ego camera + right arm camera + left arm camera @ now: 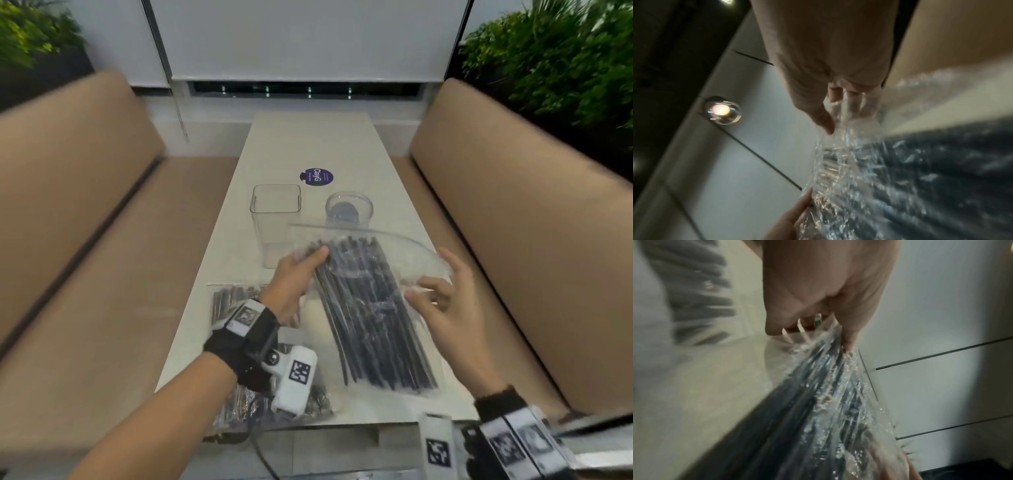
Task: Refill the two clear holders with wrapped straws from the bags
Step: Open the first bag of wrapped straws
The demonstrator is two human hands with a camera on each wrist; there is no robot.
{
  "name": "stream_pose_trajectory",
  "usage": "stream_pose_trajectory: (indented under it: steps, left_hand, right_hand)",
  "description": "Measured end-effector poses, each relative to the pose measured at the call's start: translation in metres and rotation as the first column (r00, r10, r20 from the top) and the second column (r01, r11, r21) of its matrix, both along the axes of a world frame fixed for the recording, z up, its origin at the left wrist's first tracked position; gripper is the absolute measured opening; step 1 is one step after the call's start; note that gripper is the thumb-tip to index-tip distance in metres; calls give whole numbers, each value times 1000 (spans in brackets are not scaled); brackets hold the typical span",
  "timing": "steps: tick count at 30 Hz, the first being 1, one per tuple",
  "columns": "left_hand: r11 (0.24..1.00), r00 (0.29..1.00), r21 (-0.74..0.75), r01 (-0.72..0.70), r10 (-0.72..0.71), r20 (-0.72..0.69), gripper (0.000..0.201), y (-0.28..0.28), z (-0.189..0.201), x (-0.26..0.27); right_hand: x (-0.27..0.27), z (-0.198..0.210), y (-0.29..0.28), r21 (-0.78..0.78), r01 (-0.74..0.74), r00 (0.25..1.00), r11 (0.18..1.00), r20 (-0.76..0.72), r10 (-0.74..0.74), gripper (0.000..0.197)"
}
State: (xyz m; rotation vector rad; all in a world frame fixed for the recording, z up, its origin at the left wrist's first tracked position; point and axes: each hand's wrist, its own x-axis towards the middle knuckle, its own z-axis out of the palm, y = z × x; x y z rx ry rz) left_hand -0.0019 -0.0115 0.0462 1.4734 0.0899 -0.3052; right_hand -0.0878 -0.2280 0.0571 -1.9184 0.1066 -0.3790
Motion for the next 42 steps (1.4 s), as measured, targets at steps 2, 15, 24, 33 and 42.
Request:
stream_pose_trajectory:
  steps: [2,15,24,33,42]
  left_hand:
    - [999,989,-42,12,-5,146,26,12,36,-1]
    - [720,696,608,335,-624,356,18,30,125,-16]
    - [970,807,178,-166,30,589,15,14,124,-39]
    - [978,837,199,-64,-56,545,17,14,136,-37]
    - [990,905,137,43,-97,414,15,25,148,-42]
  right_hand:
    - [-12,28,-7,-150,-51,995,987,77,63,66]
    - [18,110,42,-318,-358,912,878,84,402,32]
    - [21,103,72,-166,-277,924,946,223,310,5]
    - [32,119,75,-127,-429,889,895,117,443,22]
    - [41,126,77,-33,-512,858,858,18,513,31]
